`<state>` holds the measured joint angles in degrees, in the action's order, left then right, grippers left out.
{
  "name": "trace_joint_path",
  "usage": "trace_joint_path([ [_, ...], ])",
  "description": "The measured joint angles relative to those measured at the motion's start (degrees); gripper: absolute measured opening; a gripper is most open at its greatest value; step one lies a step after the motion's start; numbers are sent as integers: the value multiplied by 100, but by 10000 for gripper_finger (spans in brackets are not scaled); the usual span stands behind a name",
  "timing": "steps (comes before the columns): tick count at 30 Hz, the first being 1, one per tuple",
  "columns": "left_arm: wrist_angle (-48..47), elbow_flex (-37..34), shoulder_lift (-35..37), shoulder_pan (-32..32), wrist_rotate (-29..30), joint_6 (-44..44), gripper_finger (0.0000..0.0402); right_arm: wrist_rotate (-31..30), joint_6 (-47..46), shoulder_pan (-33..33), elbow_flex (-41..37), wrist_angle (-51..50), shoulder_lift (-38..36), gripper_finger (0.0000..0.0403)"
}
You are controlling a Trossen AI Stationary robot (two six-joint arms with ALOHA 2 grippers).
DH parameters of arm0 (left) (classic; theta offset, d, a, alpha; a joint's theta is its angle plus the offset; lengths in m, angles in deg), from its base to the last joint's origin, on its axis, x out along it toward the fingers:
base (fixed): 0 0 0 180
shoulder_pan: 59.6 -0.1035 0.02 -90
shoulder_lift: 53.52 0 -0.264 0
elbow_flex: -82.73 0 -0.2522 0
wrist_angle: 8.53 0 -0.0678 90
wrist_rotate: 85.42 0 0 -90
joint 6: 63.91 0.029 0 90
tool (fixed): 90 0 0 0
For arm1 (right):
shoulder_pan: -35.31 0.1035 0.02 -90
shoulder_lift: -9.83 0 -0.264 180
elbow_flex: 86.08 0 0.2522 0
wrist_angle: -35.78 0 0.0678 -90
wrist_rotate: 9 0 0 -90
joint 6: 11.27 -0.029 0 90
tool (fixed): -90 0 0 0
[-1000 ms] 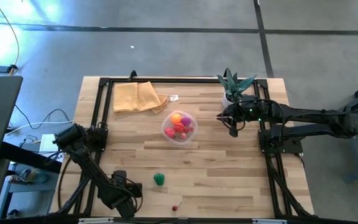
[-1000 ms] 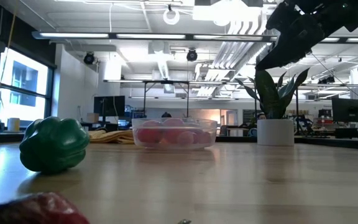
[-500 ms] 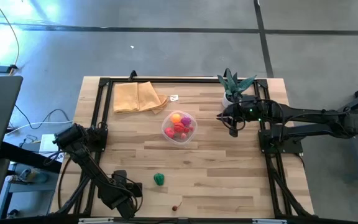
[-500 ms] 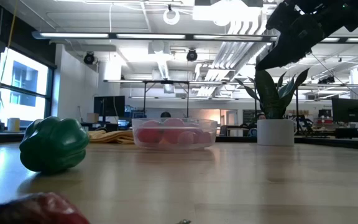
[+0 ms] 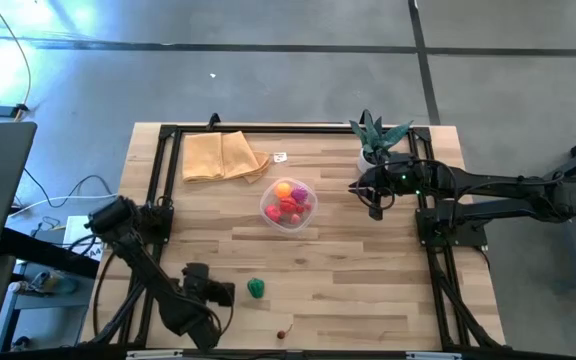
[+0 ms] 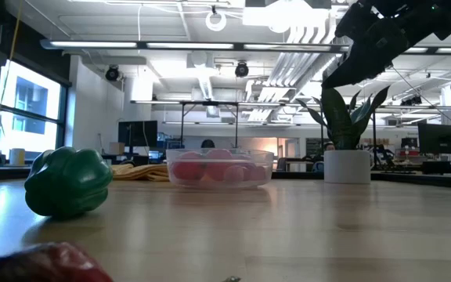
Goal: Pick and placing Produce into tupperware
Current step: Put the strawberry into the transparent bin
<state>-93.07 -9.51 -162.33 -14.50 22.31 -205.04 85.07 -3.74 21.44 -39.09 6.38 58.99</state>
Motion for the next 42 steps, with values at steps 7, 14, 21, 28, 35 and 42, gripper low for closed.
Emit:
trace_joint_path([
  [7, -1561, 593, 4, -813, 786, 1268, 143, 1, 1, 0, 1, 0, 0, 46],
  [14, -1912, 1189, 79, -1866, 1673, 3097, 143, 0, 0, 0, 2, -2, 0, 46],
  [21, -1782, 2045, 104, -3035, 2148, 5774, 143, 2, 1, 0, 0, 0, 0, 46],
  [28, -838, 2825, 105, -4152, 1422, 8769, 143, 0, 0, -2, 1, 0, 0, 46],
  [35, -321, 2853, 99, -5139, 150, 10293, 143, 2, 1, 0, 1, 0, 0, 46],
  [42, 405, 2362, 96, -5711, -392, 10988, 143, 0, 2, 0, 2, 0, 0, 46],
])
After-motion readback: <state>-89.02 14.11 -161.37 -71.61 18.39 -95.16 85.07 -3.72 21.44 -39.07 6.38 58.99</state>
